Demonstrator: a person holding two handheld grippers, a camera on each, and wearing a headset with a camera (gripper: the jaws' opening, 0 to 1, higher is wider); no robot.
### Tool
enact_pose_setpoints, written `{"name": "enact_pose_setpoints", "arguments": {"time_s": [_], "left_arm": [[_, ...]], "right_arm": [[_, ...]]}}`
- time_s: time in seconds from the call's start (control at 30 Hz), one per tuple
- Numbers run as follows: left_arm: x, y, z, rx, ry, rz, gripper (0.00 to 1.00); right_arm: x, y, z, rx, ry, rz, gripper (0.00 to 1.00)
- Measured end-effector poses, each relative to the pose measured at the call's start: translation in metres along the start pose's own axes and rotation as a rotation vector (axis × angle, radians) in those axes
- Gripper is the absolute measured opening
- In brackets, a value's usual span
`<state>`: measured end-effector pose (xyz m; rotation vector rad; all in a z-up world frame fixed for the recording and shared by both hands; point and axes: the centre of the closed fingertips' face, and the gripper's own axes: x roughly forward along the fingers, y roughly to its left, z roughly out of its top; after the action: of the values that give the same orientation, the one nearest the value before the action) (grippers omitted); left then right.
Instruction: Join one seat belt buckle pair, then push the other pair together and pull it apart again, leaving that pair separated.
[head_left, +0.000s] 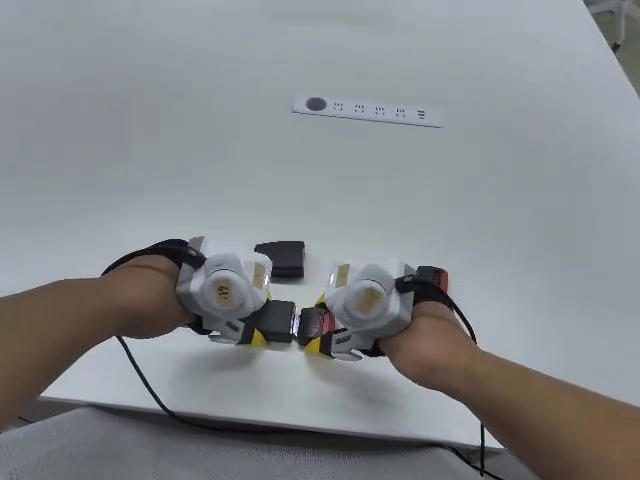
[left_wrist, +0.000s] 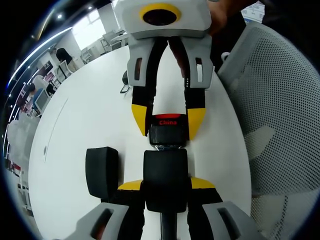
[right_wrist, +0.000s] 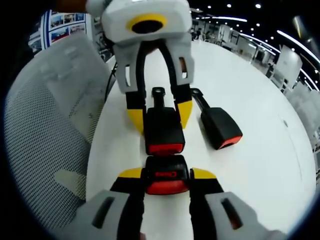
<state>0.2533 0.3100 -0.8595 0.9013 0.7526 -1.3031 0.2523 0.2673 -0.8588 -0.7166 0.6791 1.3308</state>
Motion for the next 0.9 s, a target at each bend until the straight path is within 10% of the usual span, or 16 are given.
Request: {"name": "enact_pose_setpoints", "arguments": {"time_s": [0.9], "left_arm": [[-0.0029,-0.0029,0.0024,-0.035,-0.042,0.032,0.33]], "right_arm": [[-0.005,0.0057,-0.0079,-0.065,0.045,0.028,0.34]]}}
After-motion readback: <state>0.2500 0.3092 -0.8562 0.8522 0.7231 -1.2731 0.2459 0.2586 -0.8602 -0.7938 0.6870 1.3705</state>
